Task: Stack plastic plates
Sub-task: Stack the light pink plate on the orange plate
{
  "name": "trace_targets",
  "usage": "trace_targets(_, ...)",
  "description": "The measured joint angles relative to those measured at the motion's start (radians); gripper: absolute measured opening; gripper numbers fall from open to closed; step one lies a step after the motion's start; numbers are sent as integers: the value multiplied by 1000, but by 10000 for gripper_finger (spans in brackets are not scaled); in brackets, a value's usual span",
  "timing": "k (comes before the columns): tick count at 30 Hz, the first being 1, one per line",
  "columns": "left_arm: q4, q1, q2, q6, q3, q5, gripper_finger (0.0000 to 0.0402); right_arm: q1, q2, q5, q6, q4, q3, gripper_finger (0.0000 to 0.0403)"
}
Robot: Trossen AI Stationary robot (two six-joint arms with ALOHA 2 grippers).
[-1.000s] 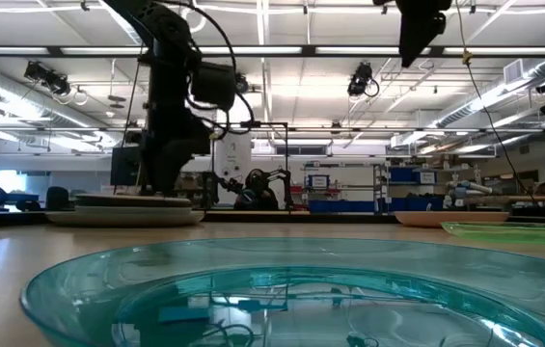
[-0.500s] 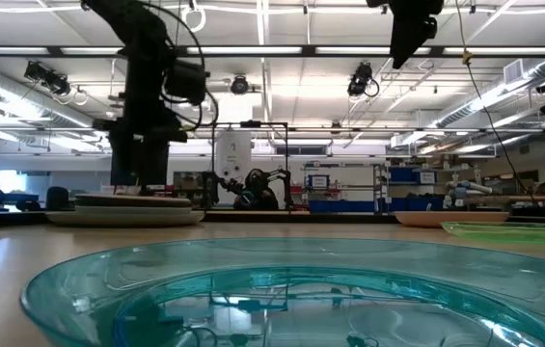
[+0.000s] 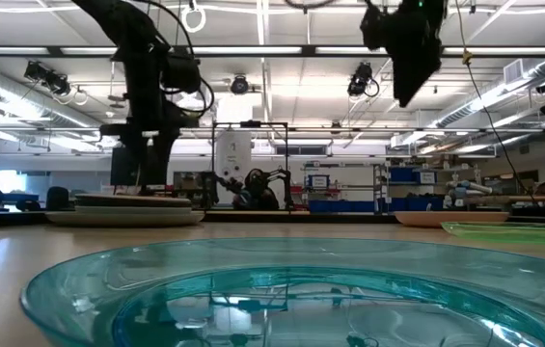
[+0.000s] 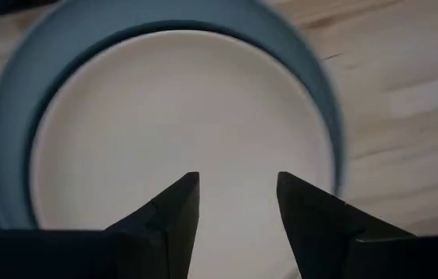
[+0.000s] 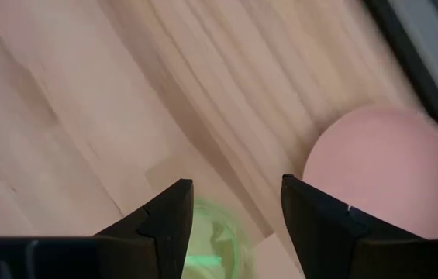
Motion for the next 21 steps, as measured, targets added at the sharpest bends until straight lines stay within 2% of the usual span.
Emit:
trace_targets(5,54,-49,-73,-85,0,85,179,-50,-1,16,29,65,-116,201)
trace_targets(13,254,-218,-240,-250,0,81,179,-165,-1,49,19,124,-197,201)
trace_targets(21,495,-422,-269,-258,0,47,179,-327,-1,48,-51,238,-274,201)
